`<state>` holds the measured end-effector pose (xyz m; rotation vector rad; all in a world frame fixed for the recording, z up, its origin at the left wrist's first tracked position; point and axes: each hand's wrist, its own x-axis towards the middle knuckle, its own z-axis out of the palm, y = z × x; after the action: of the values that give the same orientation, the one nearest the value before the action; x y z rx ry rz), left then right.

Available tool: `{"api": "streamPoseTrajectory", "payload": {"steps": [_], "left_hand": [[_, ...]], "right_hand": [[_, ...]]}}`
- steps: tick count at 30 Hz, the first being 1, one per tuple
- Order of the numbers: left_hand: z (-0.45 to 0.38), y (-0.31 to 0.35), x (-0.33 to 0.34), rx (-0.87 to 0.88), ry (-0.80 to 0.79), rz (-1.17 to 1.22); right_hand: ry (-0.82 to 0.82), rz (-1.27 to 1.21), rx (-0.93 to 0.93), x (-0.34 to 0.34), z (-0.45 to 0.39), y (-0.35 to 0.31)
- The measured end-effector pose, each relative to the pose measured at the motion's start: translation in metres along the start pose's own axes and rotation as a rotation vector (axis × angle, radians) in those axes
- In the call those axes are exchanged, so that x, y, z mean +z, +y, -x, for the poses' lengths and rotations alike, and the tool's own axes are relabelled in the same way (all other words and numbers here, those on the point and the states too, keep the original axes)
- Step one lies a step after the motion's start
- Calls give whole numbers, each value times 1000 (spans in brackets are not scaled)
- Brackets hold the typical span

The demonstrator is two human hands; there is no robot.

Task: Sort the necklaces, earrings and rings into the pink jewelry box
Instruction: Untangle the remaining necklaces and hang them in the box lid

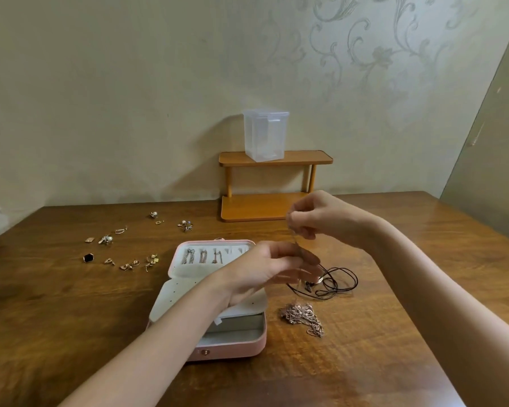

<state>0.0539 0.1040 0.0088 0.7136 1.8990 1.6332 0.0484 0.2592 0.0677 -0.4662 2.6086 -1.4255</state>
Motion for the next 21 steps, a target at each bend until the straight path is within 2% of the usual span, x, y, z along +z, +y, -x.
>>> {"api": "streamPoseTrajectory", "payload": {"steps": [5, 8, 11, 13, 18, 21], "left_hand": [[-2, -8, -3, -78, -19, -133], [-7, -8, -4, -87, 77, -203], [-13, -9, -8, -51, 240, -621], [-14, -9, -10, -67, 274, -823], [-15, -16, -12, -119, 347, -1060], [-7, -17, -8, -20, 414, -1192]], "right_hand": [[147, -153, 29, 0, -4, 6], [181, -107, 66, 5, -7, 14], [221, -46, 108, 11, -11, 23], [237, -22, 121, 15, -15, 29], [236, 41, 141, 33, -29, 45], [183, 169, 157, 41, -33, 56]]}}
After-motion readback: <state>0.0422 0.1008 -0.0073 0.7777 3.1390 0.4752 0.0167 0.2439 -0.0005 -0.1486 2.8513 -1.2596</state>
